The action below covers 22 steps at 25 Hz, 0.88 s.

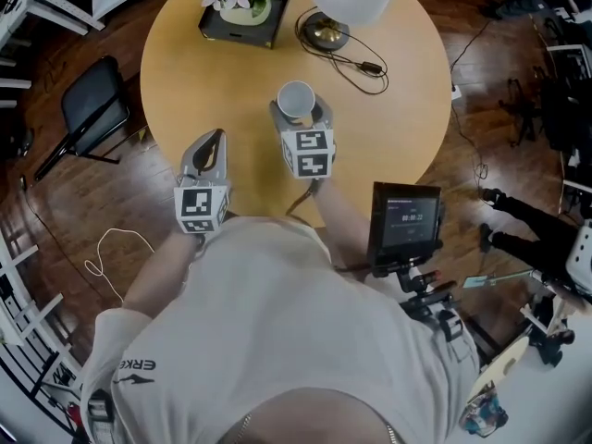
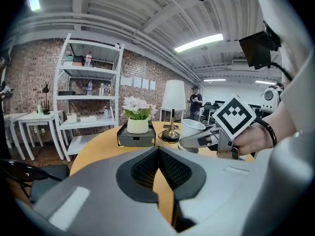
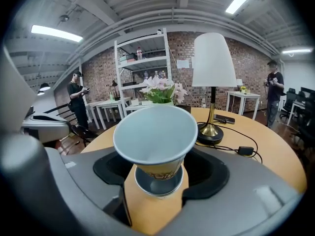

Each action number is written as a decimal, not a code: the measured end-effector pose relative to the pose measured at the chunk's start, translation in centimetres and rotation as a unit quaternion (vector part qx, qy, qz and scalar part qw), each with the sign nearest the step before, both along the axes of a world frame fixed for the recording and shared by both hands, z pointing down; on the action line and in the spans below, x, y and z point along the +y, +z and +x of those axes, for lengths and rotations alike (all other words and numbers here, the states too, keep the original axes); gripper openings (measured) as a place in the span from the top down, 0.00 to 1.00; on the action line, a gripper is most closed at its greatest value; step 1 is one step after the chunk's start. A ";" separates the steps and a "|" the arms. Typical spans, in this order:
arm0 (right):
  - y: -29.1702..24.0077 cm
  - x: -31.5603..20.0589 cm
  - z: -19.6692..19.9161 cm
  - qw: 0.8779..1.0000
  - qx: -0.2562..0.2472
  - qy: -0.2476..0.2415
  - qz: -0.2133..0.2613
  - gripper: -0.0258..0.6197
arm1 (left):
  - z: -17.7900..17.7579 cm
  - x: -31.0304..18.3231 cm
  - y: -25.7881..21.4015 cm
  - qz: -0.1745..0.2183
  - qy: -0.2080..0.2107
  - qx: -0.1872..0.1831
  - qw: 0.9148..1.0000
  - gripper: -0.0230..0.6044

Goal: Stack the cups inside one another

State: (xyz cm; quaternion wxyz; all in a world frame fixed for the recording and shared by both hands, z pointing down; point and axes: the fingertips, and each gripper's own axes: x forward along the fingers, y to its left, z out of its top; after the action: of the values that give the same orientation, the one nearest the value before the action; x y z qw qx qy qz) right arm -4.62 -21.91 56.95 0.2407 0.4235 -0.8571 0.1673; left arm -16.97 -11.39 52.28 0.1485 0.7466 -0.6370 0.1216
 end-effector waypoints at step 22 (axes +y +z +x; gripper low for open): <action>1.8 0.9 -0.3 0.999 0.022 -0.008 -0.028 0.37 | -0.1 -0.1 0.0 -0.004 0.002 0.002 1.000 0.96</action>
State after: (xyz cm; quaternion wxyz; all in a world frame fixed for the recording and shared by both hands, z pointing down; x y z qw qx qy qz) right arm -4.92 -21.05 58.77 0.2722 0.4136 -0.8500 0.1797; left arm -17.05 -11.53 52.24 0.1526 0.7477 -0.6345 0.1228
